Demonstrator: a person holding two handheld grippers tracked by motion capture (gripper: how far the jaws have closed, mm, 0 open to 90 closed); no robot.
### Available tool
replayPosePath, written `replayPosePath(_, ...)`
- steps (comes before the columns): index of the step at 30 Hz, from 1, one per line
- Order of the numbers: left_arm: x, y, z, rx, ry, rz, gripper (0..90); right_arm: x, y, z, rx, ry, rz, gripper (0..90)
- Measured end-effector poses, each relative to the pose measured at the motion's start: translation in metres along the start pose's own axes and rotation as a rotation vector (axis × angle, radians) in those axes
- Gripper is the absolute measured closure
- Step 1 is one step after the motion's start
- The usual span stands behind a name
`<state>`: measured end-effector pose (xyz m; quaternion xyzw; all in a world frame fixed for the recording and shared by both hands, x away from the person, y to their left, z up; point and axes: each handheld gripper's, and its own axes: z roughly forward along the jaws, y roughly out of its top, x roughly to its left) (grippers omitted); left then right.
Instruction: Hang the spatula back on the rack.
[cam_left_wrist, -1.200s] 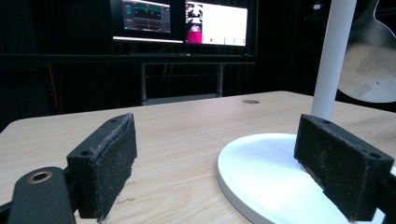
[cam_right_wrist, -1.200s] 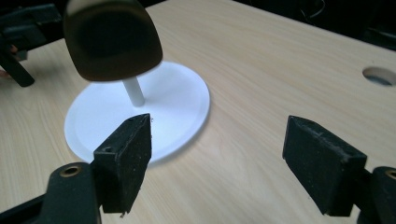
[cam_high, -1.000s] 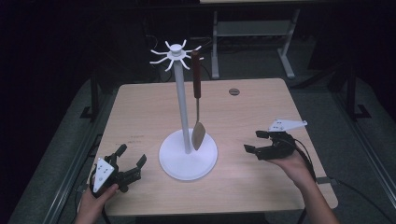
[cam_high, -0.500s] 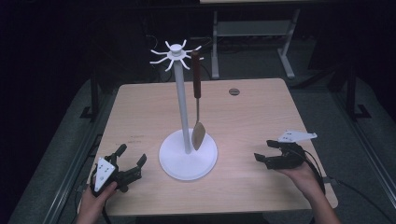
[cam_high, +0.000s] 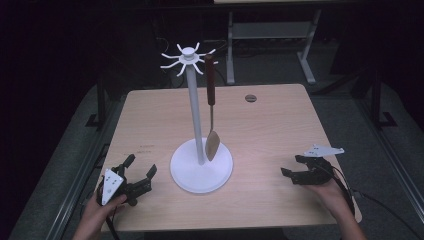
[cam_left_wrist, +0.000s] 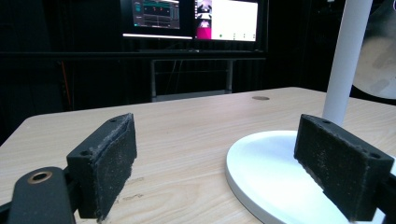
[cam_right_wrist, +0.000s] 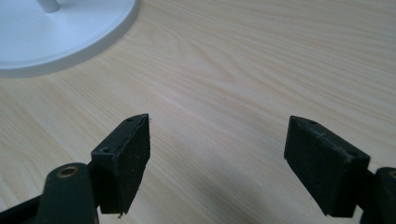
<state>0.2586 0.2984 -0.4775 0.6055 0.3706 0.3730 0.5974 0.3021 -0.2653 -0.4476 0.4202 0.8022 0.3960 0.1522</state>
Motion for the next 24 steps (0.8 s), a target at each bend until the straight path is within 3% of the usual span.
replayPosePath(6,-0.002,0.000,0.001,-0.003,0.015,0.015,12.7,-0.003,-0.005,0.002,0.026,-0.022,-0.001,21.9)
replayPosePath(10,-0.003,0.000,0.001,-0.012,0.022,-0.004,12.7,-0.005,-0.006,0.002,0.029,-0.026,0.007,21.9)
replayPosePath(24,0.000,0.000,0.000,0.000,-0.005,0.000,12.7,-0.012,-0.010,0.001,0.040,-0.045,0.022,20.0)
